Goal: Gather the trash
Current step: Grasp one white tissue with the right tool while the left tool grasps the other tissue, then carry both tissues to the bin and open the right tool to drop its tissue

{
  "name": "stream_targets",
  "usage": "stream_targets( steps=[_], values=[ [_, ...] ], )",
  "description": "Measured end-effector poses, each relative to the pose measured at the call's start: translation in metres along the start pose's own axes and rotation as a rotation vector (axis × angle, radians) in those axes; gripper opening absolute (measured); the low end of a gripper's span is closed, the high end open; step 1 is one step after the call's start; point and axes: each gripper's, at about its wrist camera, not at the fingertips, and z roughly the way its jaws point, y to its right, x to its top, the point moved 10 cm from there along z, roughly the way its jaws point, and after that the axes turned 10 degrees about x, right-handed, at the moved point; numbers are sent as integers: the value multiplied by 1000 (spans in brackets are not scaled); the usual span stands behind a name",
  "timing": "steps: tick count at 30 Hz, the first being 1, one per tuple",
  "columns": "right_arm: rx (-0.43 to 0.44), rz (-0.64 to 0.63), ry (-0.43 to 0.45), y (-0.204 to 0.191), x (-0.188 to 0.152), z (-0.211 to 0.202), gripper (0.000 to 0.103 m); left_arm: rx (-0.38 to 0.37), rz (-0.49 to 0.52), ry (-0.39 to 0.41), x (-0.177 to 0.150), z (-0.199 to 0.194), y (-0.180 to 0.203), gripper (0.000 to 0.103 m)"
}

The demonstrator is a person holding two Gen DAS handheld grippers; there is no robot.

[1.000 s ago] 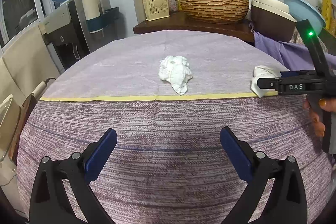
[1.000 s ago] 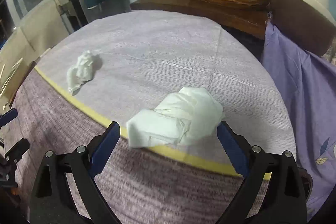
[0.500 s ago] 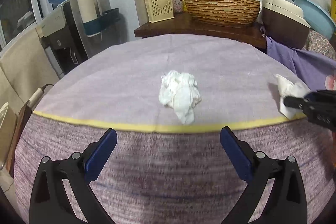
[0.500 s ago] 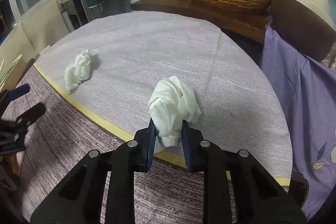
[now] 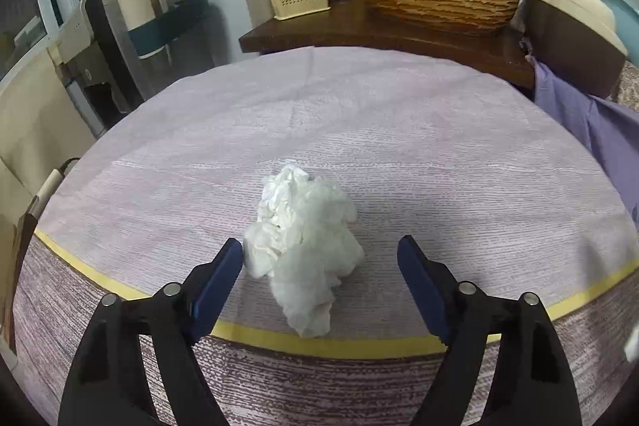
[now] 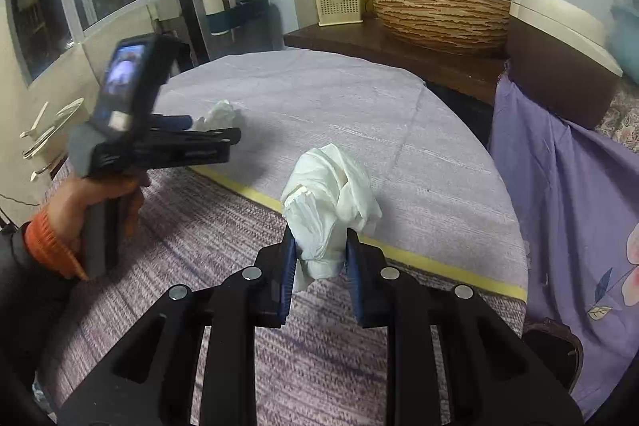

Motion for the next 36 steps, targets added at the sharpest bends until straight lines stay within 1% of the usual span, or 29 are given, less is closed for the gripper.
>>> stream_targets(
  steps=[2,4,6,8,12,13,17,19,21,25,31,36],
  values=[
    [1,-8,8,-2,-3,-6,23,8,-12,-10,-2,3,-3,64],
    [2,-13,17,-3,-6,-10,23,9,-24,-20,-3,4,-5,57],
    [-13,-23,29,-4,-8,-14,23,8,-37,-23,-4,4,-7,54],
    [-24,-32,40,-6,-10,-19,23,7,-43,-20,-3,3,-8,49],
    [-12,-12,52,-9,-17,-26,23,5,-58,0,-4,-9,-11,41],
    [-9,-7,53,-10,-19,-28,23,1,-66,5,-5,-13,-12,35],
    [-3,2,61,-14,-28,-36,23,-11,-86,36,-12,-36,-15,35],
    [-7,1,69,-17,-33,-42,23,-3,-69,73,-17,-53,-15,35],
    [-8,1,75,-20,-38,-47,23,-11,-69,103,-22,-70,-16,35],
    [-3,2,89,-28,-49,-60,23,-58,-81,140,-39,-104,-13,35],
    [-27,-26,120,-41,-65,-83,23,-97,-69,206,-62,-150,-9,35],
    [-39,-36,148,-46,-81,-103,23,-166,-103,236,-86,-187,-8,35]
  ],
)
